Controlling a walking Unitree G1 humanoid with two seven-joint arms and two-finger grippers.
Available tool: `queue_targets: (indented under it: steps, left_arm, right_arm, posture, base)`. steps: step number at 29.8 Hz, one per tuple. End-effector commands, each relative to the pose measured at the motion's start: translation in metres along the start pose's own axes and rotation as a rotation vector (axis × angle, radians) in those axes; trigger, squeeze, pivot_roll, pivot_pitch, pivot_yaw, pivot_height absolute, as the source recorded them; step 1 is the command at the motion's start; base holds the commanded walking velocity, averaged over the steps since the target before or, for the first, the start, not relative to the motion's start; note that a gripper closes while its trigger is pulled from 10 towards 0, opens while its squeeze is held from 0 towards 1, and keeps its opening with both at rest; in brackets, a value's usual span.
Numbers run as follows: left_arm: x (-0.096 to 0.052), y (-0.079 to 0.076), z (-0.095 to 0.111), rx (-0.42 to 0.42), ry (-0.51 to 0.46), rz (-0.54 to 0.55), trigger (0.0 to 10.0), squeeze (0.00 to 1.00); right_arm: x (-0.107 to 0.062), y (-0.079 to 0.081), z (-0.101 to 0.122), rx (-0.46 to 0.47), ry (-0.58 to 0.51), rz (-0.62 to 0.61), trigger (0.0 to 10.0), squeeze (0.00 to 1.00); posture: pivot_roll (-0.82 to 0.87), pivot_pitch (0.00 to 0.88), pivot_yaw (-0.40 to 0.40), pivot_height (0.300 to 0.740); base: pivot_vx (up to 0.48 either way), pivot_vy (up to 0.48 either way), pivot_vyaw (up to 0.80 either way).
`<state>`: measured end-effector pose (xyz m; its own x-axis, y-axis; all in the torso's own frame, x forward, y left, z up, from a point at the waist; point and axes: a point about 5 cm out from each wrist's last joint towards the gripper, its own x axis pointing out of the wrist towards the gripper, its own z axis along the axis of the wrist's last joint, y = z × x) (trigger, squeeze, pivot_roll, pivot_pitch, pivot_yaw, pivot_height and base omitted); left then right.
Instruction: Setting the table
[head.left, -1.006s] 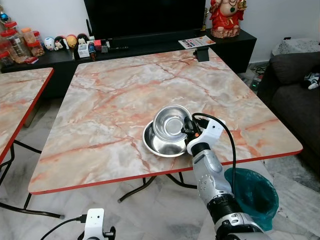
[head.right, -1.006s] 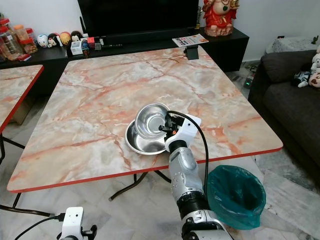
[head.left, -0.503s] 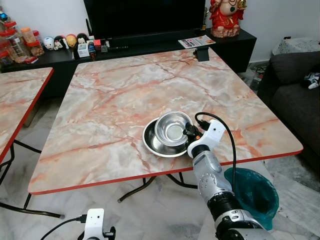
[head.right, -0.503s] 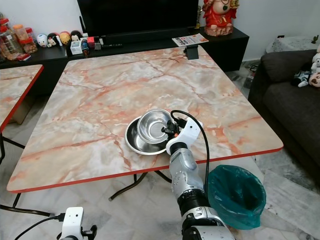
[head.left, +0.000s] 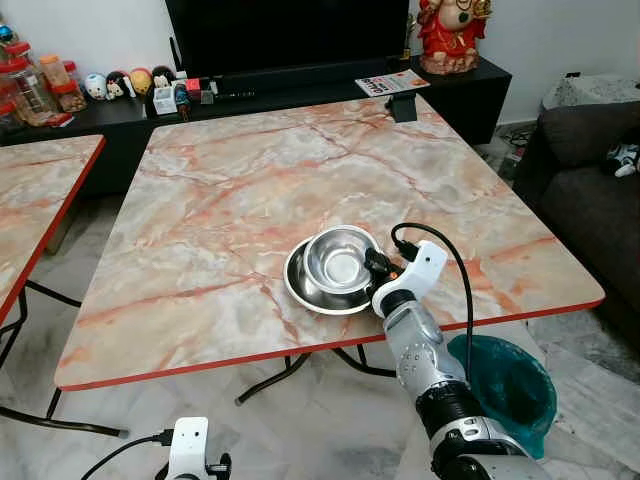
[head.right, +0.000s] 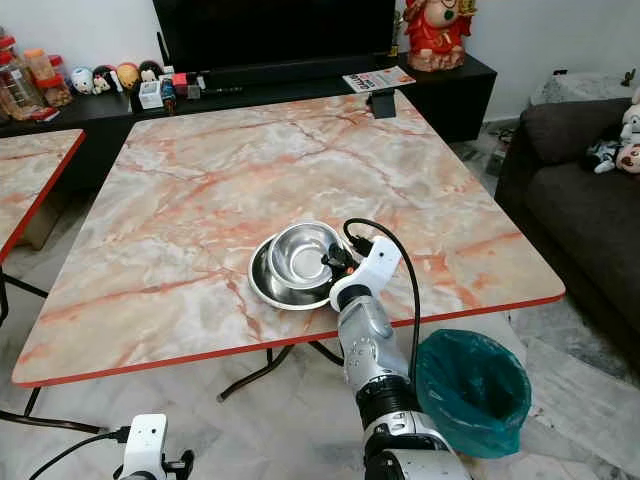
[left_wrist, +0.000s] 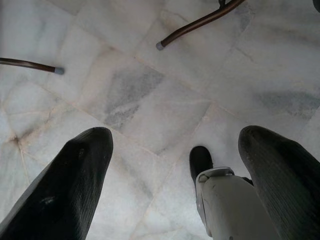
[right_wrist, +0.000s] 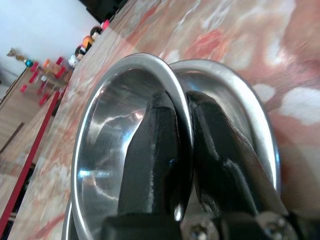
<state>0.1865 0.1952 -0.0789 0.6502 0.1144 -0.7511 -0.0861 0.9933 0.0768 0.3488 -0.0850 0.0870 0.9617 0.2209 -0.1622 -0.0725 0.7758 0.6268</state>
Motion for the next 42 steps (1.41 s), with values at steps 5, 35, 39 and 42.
queue_targets:
  steps: [5,35,39,42]
  left_arm:
    - [0.000,0.005,0.000,-0.008,0.000,0.023,10.0,0.00]
    - [0.001,0.005,0.002,-0.006,-0.001,0.025,10.0,0.00]
    - [0.001,0.005,0.003,-0.008,-0.002,0.024,10.0,0.00]
    - [0.001,0.004,0.003,-0.011,-0.003,0.024,10.0,0.00]
  right_arm:
    - [0.009,0.053,-0.005,0.040,0.026,0.149,10.0,0.00]
    - [0.009,0.046,-0.005,-0.023,0.039,0.100,10.0,0.00]
    - [0.009,0.047,0.002,-0.120,0.001,0.096,10.0,0.00]
    - [0.009,0.050,0.009,-0.197,-0.049,0.094,10.0,0.00]
  posture:
    - [0.00,0.002,0.056,0.736]
    - [0.00,0.000,0.055,0.736]
    - [0.00,0.000,0.054,0.736]
    - [0.00,0.000,0.052,0.736]
  base:
    - [0.000,0.000,0.00]
    - [0.000,0.000,0.00]
    - [0.000,0.000,0.00]
    - [0.000,0.000,0.00]
